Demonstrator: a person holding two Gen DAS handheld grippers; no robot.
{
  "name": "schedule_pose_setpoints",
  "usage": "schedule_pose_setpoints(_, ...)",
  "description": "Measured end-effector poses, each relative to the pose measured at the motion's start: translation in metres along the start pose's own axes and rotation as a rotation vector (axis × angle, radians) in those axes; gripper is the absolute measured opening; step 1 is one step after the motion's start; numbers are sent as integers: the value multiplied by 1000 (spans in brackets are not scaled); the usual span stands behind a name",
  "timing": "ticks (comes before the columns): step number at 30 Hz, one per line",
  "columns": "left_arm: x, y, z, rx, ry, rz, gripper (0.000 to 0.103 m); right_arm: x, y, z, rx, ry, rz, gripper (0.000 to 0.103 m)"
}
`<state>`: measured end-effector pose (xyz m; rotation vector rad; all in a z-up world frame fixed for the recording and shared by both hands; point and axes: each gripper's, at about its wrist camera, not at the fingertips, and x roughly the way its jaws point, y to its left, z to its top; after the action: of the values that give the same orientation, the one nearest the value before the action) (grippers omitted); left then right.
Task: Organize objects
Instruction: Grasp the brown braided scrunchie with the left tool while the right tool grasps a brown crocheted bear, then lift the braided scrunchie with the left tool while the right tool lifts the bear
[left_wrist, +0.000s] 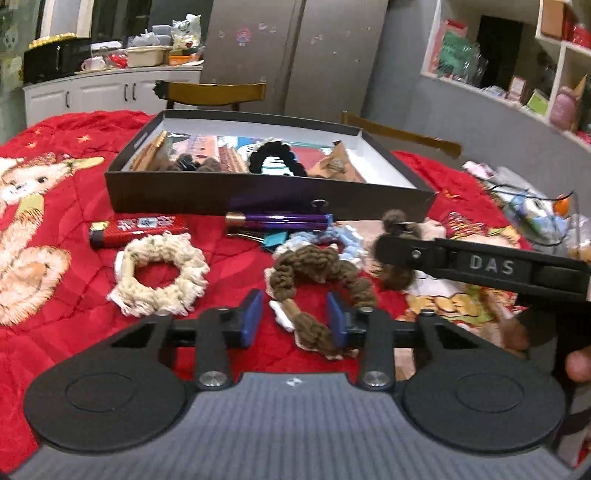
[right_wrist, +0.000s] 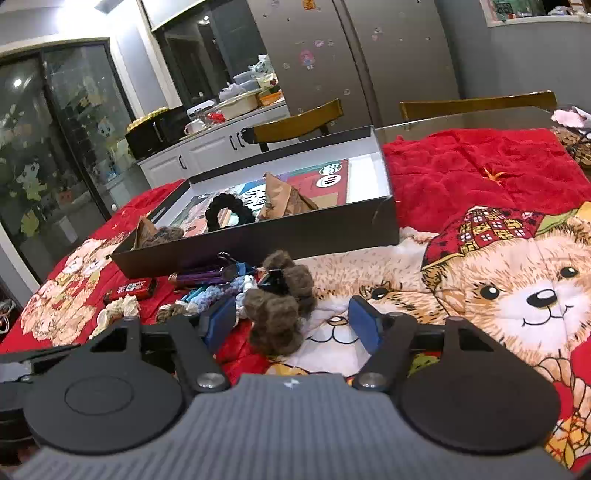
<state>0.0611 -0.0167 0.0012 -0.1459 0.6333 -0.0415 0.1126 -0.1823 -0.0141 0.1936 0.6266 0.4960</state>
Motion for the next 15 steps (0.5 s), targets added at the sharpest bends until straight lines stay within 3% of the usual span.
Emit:
schedule_pose_setpoints(3, 0, -1, -1, 20, 2, 9, 38, 0, 0, 1, -3, 6, 0, 52)
schedule_pose_setpoints(5, -2, -1, -2, 28, 0, 7, 38, 0, -2, 1, 6, 13, 7, 35)
schedule_pose_setpoints(9, -4, 1, -3, 18, -9, 7, 34, -1, -3, 1, 1, 20, 21, 31)
schedule_pose_setpoints(12, -6, -1, -5, 35, -22, 33, 24, -1, -3, 1, -5, 23, 24, 31)
schedule_pose_setpoints(15, -8, -1, -5, 29, -27, 43, 23, -1, -3, 1, -9, 26, 31, 31)
